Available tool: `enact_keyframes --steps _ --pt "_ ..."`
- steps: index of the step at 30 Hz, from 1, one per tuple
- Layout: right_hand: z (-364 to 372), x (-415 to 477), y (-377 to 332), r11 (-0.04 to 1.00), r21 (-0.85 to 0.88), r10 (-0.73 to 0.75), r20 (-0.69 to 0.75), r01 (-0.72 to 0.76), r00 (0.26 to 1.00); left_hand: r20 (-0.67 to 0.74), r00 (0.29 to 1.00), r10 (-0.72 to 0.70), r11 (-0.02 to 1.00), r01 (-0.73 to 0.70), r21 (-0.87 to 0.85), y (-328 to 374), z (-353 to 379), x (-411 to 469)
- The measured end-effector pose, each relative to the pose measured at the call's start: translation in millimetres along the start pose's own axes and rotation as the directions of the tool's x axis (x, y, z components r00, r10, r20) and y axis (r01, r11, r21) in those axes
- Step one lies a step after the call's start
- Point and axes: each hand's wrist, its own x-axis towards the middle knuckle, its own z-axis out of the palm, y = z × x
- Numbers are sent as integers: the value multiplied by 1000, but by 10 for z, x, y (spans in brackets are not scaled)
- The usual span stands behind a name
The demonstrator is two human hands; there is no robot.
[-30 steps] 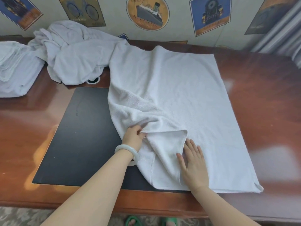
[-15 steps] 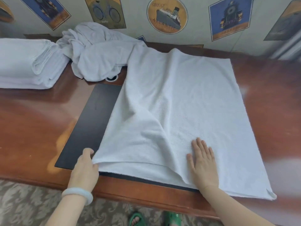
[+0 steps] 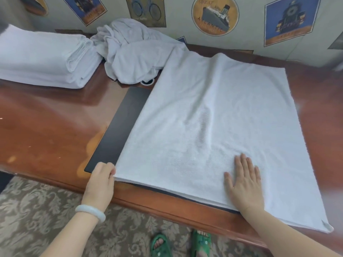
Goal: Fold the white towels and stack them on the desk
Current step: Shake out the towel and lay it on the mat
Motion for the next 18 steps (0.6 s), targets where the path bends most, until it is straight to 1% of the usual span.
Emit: enact_keyframes --steps 4,6,8,9,12,14,18 --pt "22 5 2 1000 -5 4 1 -4 1000 5 993 -119 986 119 -116 19 90 9" --pt "14 3 2 1000 2 1 0 -1 1000 -2 994 -106 983 105 -151 53 97 50" --pt "3 2 -2 1000 6 6 8 -6 1000 23 996 -81 981 84 -176 30 92 50" --pt "-2 -1 -4 1000 5 10 13 -10 1000 34 994 -107 973 111 -204 3 75 46" --pt "-19 -2 -15 1000 12 14 10 -14 1000 47 969 -244 916 246 -316 -70 58 26" --pt "-33 -6 -17 1000 15 7 1 -7 1000 54 959 -278 903 280 -325 -50 63 24" --pt "-33 -11 -20 999 37 1 21 -2 1000 127 959 -252 908 280 -313 -22 -8 61"
